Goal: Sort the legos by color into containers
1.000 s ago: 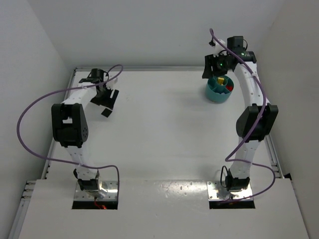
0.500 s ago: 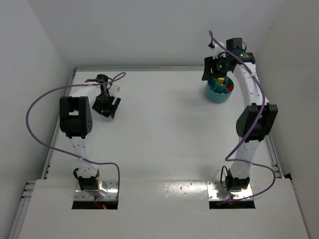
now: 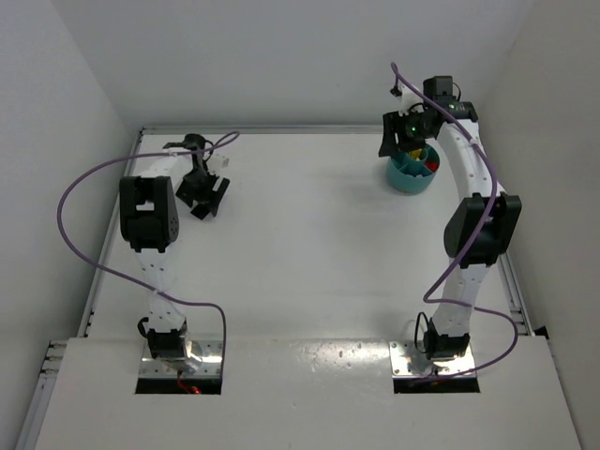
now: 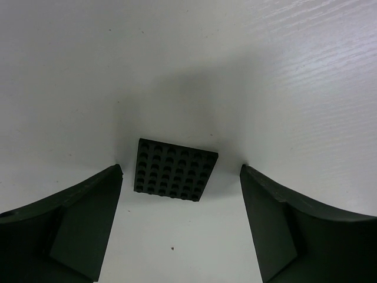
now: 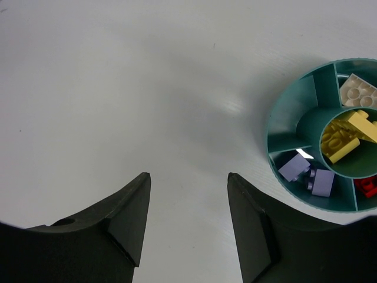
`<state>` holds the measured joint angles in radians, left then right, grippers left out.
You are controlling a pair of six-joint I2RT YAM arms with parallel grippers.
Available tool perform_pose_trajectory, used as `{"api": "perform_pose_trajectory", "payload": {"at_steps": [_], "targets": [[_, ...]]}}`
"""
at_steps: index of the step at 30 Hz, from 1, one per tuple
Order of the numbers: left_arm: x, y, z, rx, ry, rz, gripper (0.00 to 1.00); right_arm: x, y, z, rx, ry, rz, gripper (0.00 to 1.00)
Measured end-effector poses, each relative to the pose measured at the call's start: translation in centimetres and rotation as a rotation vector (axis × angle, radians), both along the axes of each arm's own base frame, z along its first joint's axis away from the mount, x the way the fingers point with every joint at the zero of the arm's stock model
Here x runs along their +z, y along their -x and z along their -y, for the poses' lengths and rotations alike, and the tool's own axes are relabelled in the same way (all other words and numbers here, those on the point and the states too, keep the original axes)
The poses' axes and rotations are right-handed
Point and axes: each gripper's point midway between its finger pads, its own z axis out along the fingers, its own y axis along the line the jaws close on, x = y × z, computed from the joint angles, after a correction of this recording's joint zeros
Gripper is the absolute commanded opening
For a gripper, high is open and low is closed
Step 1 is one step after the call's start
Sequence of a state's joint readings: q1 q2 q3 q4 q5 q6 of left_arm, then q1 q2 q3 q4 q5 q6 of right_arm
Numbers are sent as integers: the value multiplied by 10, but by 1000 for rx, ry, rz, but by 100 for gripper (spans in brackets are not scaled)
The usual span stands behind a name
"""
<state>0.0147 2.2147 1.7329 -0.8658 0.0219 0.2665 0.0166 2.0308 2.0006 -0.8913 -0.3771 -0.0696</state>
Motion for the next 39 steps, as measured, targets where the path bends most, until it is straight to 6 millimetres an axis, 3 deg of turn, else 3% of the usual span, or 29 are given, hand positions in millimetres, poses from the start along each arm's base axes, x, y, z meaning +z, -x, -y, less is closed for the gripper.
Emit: {"api": "perform_pose_trajectory", "payload": {"at_steps": [10,18,27,35,39], "targets": [[-2,1,-6,-26,34,-10,81,0,0,0,-1,2,0,56],[-2,5,-26,-5,57,-11,75,0,0,-3,5,6,0,56],[-3,5,-27,-32,55,-7,69,-1,2,-11,19,12,0,56],[-3,5,-29,-65,35,-3,53,-1,2,-13,19,24,1,56],[-4,5,-28,-80,33,-6,34,-1,2,-14,22,24,1,56]]}}
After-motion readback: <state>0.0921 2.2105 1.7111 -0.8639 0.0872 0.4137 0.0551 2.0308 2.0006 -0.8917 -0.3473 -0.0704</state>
